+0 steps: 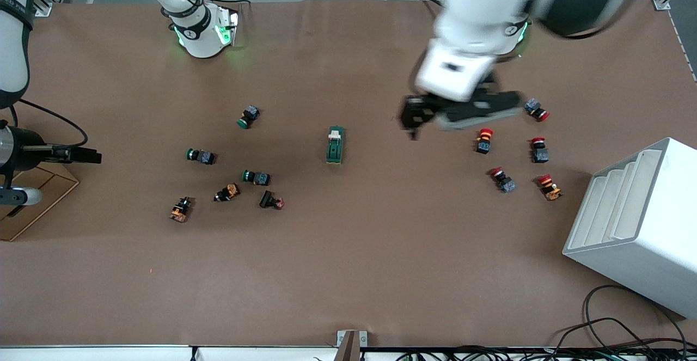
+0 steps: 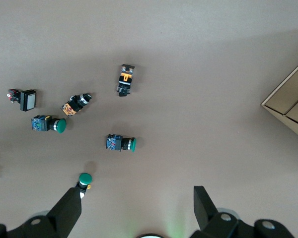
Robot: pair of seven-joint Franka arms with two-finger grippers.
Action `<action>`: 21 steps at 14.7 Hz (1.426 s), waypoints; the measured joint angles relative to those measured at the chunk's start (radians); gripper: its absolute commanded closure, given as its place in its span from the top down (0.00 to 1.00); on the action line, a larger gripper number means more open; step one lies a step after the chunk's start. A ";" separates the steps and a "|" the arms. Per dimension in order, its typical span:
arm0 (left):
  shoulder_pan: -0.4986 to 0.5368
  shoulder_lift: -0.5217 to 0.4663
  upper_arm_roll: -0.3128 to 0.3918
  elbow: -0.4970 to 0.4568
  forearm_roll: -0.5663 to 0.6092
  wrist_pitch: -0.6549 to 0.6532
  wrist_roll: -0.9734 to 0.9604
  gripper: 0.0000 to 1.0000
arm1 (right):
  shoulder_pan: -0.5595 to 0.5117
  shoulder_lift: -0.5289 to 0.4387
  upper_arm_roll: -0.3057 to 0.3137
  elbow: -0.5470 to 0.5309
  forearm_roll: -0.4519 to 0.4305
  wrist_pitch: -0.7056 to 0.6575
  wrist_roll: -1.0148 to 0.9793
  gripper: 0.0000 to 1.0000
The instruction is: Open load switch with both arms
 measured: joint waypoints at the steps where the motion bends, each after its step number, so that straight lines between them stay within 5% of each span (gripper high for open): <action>1: 0.004 -0.044 0.091 -0.001 -0.069 -0.038 0.112 1.00 | 0.002 0.000 0.006 0.000 0.003 -0.002 0.000 1.00; 4: 0.015 -0.137 0.324 -0.013 -0.182 -0.146 0.432 1.00 | 0.013 -0.006 0.021 0.002 0.011 -0.023 0.000 1.00; 6: 0.029 -0.160 0.399 -0.023 -0.188 -0.206 0.596 1.00 | 0.022 -0.020 0.023 0.006 0.011 -0.036 0.000 1.00; 15: 0.046 -0.295 0.460 -0.178 -0.178 -0.260 0.856 1.00 | 0.104 -0.098 -0.055 -0.032 0.009 -0.085 0.022 1.00; 21: 0.045 -0.373 0.449 -0.258 -0.177 -0.258 0.854 1.00 | 0.109 -0.290 -0.058 -0.260 0.009 0.051 0.022 1.00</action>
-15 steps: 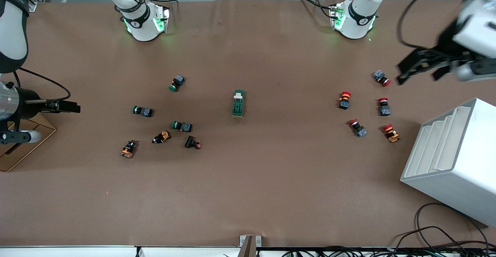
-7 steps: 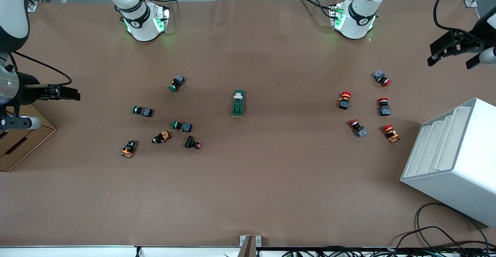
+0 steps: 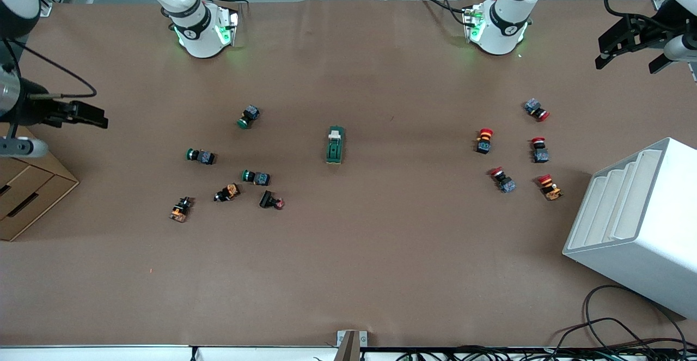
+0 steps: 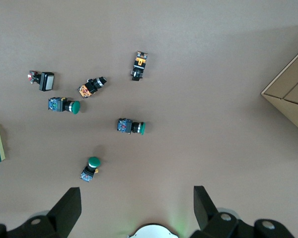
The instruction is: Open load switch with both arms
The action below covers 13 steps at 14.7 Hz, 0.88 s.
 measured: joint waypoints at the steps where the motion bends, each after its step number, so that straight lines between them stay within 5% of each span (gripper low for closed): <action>1: 0.000 0.000 -0.006 -0.002 0.007 0.003 -0.006 1.00 | 0.003 -0.031 0.000 -0.026 0.000 0.005 0.000 1.00; 13: 0.002 0.001 -0.007 -0.010 0.055 0.030 -0.008 1.00 | 0.013 -0.174 -0.003 -0.069 0.000 -0.012 0.000 1.00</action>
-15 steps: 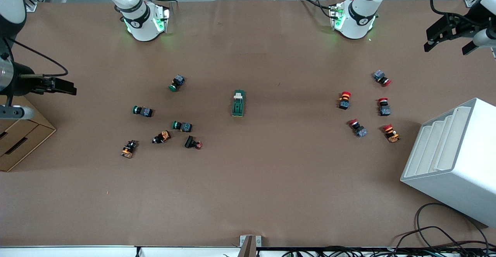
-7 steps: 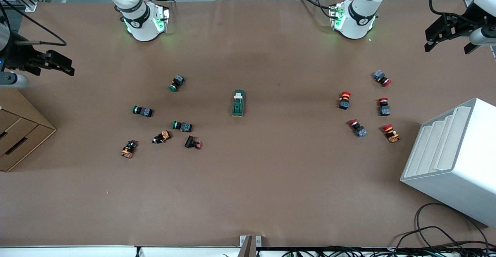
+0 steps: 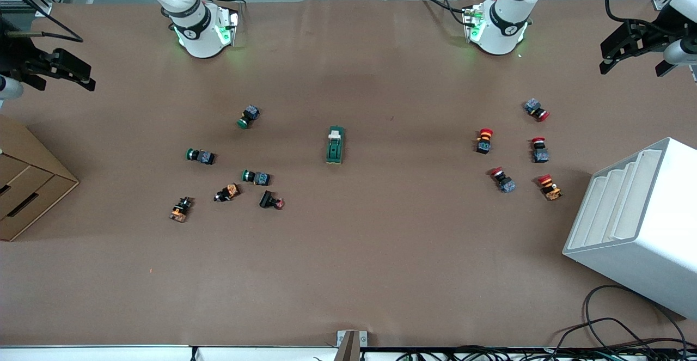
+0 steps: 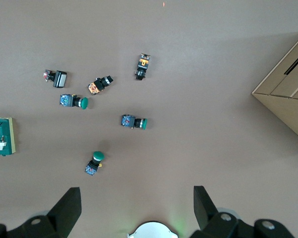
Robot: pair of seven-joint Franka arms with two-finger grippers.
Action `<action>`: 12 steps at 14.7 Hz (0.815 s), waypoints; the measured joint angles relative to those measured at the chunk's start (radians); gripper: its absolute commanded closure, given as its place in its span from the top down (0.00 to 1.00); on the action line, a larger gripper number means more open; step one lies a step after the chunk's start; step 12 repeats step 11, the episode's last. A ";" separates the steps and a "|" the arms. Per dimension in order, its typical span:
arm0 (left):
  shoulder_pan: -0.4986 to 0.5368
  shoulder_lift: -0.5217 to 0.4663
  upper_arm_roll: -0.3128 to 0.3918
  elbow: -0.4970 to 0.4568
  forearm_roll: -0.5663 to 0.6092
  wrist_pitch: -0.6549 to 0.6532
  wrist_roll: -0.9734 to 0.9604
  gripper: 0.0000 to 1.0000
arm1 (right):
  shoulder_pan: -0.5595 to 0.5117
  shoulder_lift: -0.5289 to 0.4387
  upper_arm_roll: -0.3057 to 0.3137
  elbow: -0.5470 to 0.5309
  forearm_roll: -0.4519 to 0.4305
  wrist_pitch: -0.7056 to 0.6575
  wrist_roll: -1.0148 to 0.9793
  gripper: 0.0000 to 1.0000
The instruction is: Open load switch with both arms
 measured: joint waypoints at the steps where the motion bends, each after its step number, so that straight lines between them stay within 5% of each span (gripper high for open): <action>1: 0.000 0.001 0.000 0.000 0.000 0.000 0.000 1.00 | 0.000 -0.003 -0.001 0.000 0.000 0.000 0.000 1.00; 12: -0.001 0.019 -0.004 0.011 -0.006 0.000 -0.007 1.00 | 0.000 -0.026 -0.012 -0.003 0.033 0.011 0.000 1.00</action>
